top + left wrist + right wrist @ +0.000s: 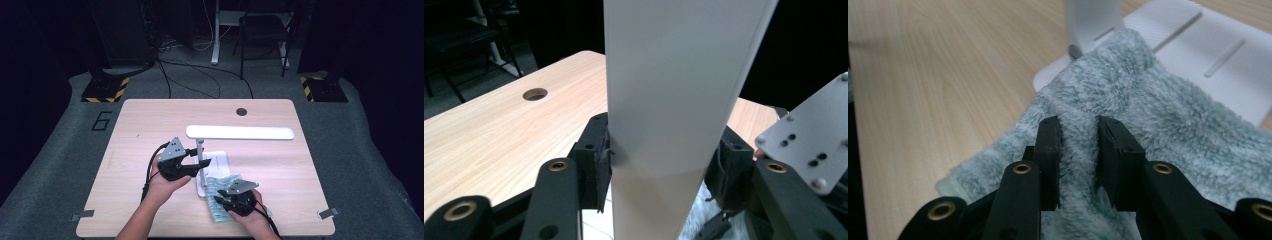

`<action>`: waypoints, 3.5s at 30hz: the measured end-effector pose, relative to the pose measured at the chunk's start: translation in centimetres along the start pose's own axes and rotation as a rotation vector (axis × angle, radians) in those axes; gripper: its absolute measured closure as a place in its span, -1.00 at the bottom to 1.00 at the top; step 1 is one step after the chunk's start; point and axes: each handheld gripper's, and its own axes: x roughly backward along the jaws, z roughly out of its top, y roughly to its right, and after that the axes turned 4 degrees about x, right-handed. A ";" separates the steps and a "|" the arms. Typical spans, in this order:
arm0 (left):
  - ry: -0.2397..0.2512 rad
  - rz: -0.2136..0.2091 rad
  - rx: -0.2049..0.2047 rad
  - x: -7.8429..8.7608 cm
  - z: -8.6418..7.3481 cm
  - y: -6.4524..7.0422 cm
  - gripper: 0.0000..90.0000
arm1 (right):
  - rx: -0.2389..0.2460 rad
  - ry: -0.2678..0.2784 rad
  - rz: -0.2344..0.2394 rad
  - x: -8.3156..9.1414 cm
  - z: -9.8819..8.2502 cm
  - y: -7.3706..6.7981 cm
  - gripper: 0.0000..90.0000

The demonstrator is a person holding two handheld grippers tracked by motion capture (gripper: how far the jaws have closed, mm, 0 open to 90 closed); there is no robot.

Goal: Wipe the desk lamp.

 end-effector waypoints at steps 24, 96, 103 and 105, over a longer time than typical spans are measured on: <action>-0.042 -0.004 0.015 -1.4 -0.4 -0.3 0.04 | 0.127 0.005 0.015 -1.5 1.2 -1.4 0.79; -0.048 -0.045 0.088 -2.3 -0.4 -1.7 0.16 | 0.155 -0.146 -0.212 1.1 -0.9 0.1 0.89; -0.049 -0.032 0.091 -2.3 -0.5 -1.5 0.16 | 0.214 -0.119 -0.159 -0.5 0.1 -0.9 0.89; -0.050 -0.030 0.090 -2.2 -0.5 -1.5 0.17 | 0.212 -0.119 -0.146 -0.9 0.4 -1.3 0.89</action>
